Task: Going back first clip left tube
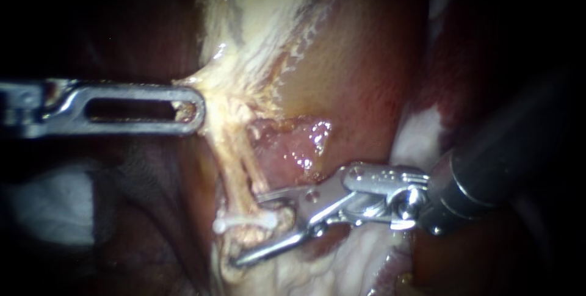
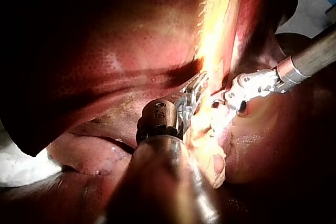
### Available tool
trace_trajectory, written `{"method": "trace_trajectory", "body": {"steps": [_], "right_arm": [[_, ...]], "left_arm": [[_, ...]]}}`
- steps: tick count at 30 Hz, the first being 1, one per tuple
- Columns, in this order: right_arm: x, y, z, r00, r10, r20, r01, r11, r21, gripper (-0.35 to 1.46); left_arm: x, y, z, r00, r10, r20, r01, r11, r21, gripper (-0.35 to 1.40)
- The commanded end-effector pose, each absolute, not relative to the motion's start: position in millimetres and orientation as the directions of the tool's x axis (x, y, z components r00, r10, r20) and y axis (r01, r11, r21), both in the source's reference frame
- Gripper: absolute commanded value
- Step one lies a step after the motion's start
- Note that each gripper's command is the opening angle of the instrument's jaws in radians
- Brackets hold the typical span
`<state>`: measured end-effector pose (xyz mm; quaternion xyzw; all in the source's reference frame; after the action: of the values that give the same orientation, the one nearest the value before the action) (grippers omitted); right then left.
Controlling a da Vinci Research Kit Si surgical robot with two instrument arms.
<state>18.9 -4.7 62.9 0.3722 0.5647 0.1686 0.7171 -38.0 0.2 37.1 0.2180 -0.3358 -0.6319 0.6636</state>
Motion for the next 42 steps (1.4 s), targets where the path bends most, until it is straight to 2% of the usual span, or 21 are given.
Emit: {"method": "trace_trajectory", "body": {"steps": [1,9,17,29,42], "right_arm": [[18.7,-4.6,62.8,0.304,0.656,-0.691,0.17,0.677,0.716,0.6],[16.5,-4.4,61.6,0.329,0.606,-0.724,0.117,0.735,0.668,0.6],[12.4,-3.2,58.9,0.323,0.532,-0.783,0.15,0.788,0.597,0.6],[4.8,0.6,53.9,0.26,0.45,-0.854,0.145,0.856,0.495,0.6],[3.1,1.4,53.3,0.236,0.398,-0.887,0.158,0.884,0.439,0.6]], "left_arm": [[-38.0,0.2,37.1,-0.024,-0.985,0.17,0.692,0.106,0.714,-0.35],[-37.9,0.2,37.2,-0.023,-0.985,0.17,0.692,0.107,0.714,-0.35],[-37.8,0.3,37.5,-0.023,-0.985,0.171,0.691,0.108,0.715,-0.35],[-38.0,0.1,38.6,-0.022,-0.984,0.175,0.695,0.111,0.711,-0.35],[-42.2,-2.6,44.6,0.004,-0.984,0.178,0.687,0.132,0.715,-0.35]]}}
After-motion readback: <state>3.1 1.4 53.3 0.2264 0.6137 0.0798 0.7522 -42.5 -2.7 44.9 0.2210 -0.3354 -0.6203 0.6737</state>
